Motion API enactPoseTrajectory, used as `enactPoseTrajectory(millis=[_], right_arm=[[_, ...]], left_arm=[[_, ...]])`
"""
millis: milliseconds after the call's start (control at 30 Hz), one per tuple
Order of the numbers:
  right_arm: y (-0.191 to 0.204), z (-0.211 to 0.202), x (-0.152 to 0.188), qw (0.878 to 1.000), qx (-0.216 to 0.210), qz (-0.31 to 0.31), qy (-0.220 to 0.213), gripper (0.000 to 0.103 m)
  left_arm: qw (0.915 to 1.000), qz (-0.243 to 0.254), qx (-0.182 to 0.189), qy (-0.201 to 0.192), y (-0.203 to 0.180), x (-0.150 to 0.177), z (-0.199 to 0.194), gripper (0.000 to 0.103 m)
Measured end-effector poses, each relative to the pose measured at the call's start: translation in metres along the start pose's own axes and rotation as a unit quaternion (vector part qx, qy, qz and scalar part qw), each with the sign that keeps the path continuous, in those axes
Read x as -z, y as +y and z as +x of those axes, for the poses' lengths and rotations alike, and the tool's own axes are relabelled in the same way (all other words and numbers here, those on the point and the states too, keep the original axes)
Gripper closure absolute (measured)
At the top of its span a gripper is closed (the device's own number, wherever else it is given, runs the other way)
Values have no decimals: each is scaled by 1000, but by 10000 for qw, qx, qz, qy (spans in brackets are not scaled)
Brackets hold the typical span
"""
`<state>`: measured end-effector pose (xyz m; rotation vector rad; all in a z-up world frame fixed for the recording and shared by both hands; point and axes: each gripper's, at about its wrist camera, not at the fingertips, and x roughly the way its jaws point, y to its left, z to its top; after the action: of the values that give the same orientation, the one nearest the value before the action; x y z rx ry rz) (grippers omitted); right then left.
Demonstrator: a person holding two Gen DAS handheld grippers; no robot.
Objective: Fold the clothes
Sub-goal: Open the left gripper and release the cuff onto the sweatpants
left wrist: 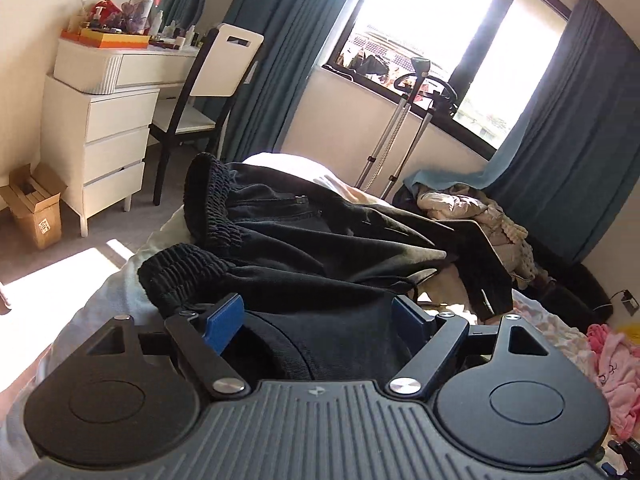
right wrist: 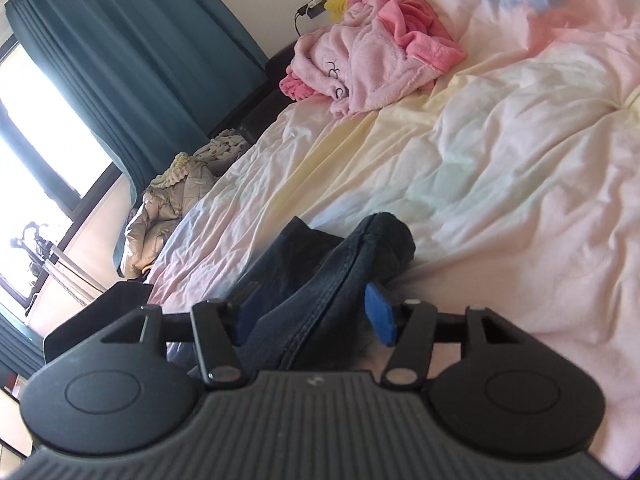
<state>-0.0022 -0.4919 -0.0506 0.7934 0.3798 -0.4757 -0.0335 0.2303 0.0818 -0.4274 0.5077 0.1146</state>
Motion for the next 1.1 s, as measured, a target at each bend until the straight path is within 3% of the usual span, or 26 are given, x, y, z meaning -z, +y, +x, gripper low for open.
enactPoseTrajectory(millis=[233,467,633,833,967,1100], right_arm=[[27,-14,29,9970,-435,-616,151,45],[43,-16,38,9925,-700,-1002,58,45],[61,-11,53,9850,-902,-1453,211,45],[118,13,75,9615,-1601,-2118,710,45],[174,58,89,9501,-2011,-2140,1051,45],[245,129,113,9395,-2219,-2138,1496,45]], left_arm=[[9951,930,346,1,-111,23,35,19],[9871,1498,563,56,-179,44,69,19],[9872,1449,619,257,-179,65,104,19],[9919,924,600,631,-147,75,142,18],[9910,989,621,661,-141,75,157,18],[9900,1047,638,693,-135,76,171,18]])
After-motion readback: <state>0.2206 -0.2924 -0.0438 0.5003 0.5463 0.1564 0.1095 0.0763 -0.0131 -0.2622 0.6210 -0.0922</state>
